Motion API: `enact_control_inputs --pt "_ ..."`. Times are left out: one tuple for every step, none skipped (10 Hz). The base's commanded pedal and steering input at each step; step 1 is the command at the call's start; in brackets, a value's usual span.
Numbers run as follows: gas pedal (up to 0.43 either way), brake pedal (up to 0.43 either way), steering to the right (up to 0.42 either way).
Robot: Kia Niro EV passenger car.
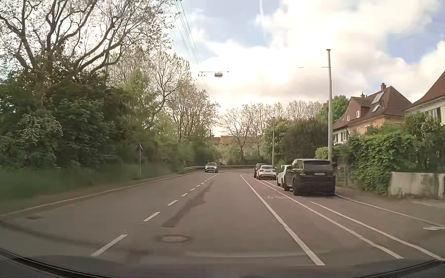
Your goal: Follow the waypoints while adhering to traffic rules and regulations
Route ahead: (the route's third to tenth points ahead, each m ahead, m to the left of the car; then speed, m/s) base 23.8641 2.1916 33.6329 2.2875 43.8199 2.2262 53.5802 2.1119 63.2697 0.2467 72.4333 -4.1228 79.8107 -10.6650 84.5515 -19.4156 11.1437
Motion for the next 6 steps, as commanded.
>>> enact_control_inputs --pt "0.0 0.0 -0.009" --pt "0.0 0.0 -0.009" --pt "0.0 0.0 -0.008" --pt "0.0 0.0 -0.008" --pt "0.0 0.0 -0.007" --pt "0.0 0.0 -0.004"
